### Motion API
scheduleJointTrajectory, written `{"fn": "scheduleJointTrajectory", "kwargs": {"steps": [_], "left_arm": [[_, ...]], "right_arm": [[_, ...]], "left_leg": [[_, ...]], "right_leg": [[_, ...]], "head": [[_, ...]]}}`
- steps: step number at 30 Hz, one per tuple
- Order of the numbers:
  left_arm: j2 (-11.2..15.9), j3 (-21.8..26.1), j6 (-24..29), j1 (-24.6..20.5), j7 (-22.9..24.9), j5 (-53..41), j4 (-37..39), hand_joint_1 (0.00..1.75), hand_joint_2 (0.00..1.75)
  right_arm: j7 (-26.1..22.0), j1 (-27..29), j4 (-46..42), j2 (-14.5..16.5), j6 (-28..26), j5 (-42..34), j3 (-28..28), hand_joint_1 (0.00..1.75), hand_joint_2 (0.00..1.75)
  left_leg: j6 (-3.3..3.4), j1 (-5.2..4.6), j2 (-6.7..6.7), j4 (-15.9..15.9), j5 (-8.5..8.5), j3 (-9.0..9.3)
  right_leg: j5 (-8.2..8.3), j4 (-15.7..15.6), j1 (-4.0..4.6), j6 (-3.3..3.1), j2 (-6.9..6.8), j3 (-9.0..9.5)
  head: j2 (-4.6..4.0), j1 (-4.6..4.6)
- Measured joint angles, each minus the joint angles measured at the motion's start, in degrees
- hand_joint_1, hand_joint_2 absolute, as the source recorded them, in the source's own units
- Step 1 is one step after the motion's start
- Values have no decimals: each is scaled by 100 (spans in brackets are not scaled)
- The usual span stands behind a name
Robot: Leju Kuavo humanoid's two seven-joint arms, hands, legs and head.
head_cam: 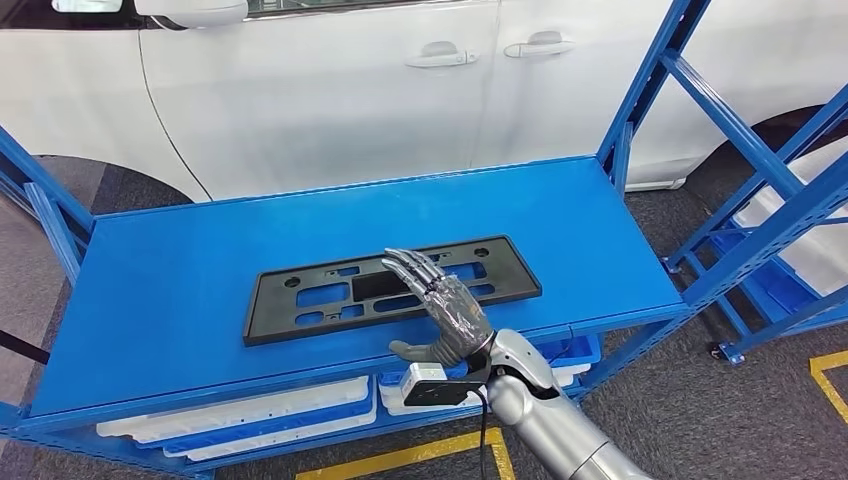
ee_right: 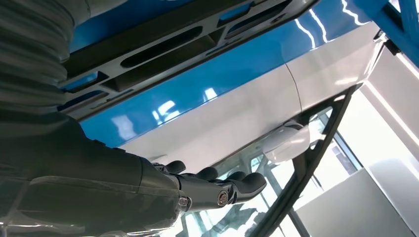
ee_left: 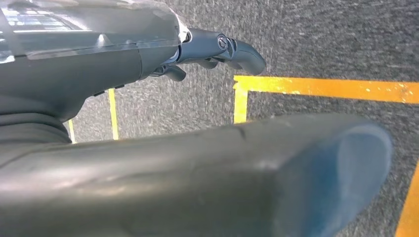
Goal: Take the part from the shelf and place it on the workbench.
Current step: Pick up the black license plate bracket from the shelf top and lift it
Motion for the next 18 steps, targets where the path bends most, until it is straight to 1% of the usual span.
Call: {"fn": "scheduleJointTrajectory", "kwargs": {"steps": [1, 2, 3, 5, 6, 7, 8, 9, 10, 11, 12, 13, 14, 15, 16, 17, 18], "left_arm": [[0, 0, -1, -1, 0, 0, 0, 0, 0], [0, 0, -1, 0, 0, 0, 0, 0, 0], [0, 0, -2, 0, 0, 0, 0, 0, 0], [2, -1, -2, 1, -2, 0, 0, 0, 0], [3, -3, -6, -3, -3, 0, 0, 0, 0], [3, -7, -10, -7, -4, 0, 0, 0, 0], [4, -12, -14, -10, -4, 0, 0, 0, 0], [4, -21, -16, -10, -4, 0, 0, 0, 0], [5, -32, -14, -8, -4, 0, 0, 0, 0], [7, -41, -9, -4, -4, 0, 0, 0, 0], [7, -49, -4, -2, -5, 0, 0, 0, 0], [8, -53, 1, -5, -7, 0, 0, 0, 0], [10, -56, 3, -10, -12, 0, 0, 0, 0], [12, -61, 3, -20, -18, 0, 0, 0, 0], [14, -70, 3, -31, -26, 0, 0, 0, 0], [16, -80, 3, -39, -32, 0, 0, 0, 0], [17, -91, 4, -42, -36, 0, 0, 0, 0]], "right_arm": [[0, -5, -1, -2, -2, 2, 3, 0, 175], [3, -7, -1, -6, -4, 8, 5, 0, 175], [14, -7, -2, -11, -10, 32, 9, 0, 175], [96, -9, -2, -19, -54, 206, 26, 0, 175], [171, -15, 2, -19, -102, 382, 46, 0, 175], [271, -23, 11, -18, -173, 619, 80, 0, 175], [384, -31, 32, -15, -265, 902, 124, 0, 175], [513, -42, 74, -8, -381, 1230, 178, 0, 175], [648, -54, 139, 7, -505, 1576, 243, 0, 175], [780, -74, 226, 31, -628, 1915, 316, 0, 175], [902, -105, 325, 62, -735, 2222, 396, 0, 175], [1000, -149, 430, 102, -821, 2477, 480, 0, 175], [1075, -202, 530, 146, -889, 2668, 558, 0, 175], [1132, -263, 633, 194, -943, 2809, 630, 0, 175], [1175, -324, 739, 243, -993, 2920, 699, 0, 175], [1208, -378, 844, 291, -1039, 3002, 763, 0, 175], [1238, -426, 950, 339, -1091, 3075, 826, 0, 175]], "left_leg": [[-26, -5, -1, -3, -4, 4], [-57, -8, -1, -11, -6, 7], [-93, -10, -1, -25, -1, 12], [-160, -11, 4, -28, -21, 27], [-184, -12, 6, 50, -84, 1], [-202, -13, 9, 268, -220, -92], [-212, -7, 11, 593, -398, -240], [-222, -7, 11, 998, -586, -432], [-230, -6, 11, 1361, -719, -611], [-234, -6, 11, 1536, -733, -704], [-234, -6, 11, 1497, -637, -696], [-227, -6, 12, 1217, -447, -571], [-215, -6, 13, 821, -233, -384], [-196, -14, 13, 438, -89, -203], [-171, -22, 10, 166, -3, -75], [-146, -30, 6, 35, 15, -17], [-119, -40, 0, -3, 0, -7]], "right_leg": [[78, -258, 18, -26, 0, 123], [91, -372, 36, -48, 2, 172], [97, -377, 51, -66, 6, 170], [125, -432, 23, -125, 8, 195], [141, -468, 6, -157, 3, 217], [155, -501, -9, -186, -4, 238], [157, -513, -4, -204, -11, 249], [154, -512, 3, -219, -16, 250], [150, -507, 10, -227, -19, 248], [145, -499, 16, -231, -19, 247], [137, -487, 17, -232, -17, 247], [125, -471, 17, -227, -13, 250], [110, -452, 16, -218, -9, 254], [91, -425, 28, -199, -3, 250], [79, -405, 38, -177, 0, 243], [71, -391, 47, -153, 2, 233], [71, -387, 56, -126, 3, 224]], "head": [[0, 0], [0, 0], [0, 0], [0, 0], [0, 0], [0, 0], [0, 0], [0, 0], [0, 0], [0, 0], [0, 0], [0, 0], [0, 0], [0, 0], [0, 0], [0, 0], [0, 0]]}}
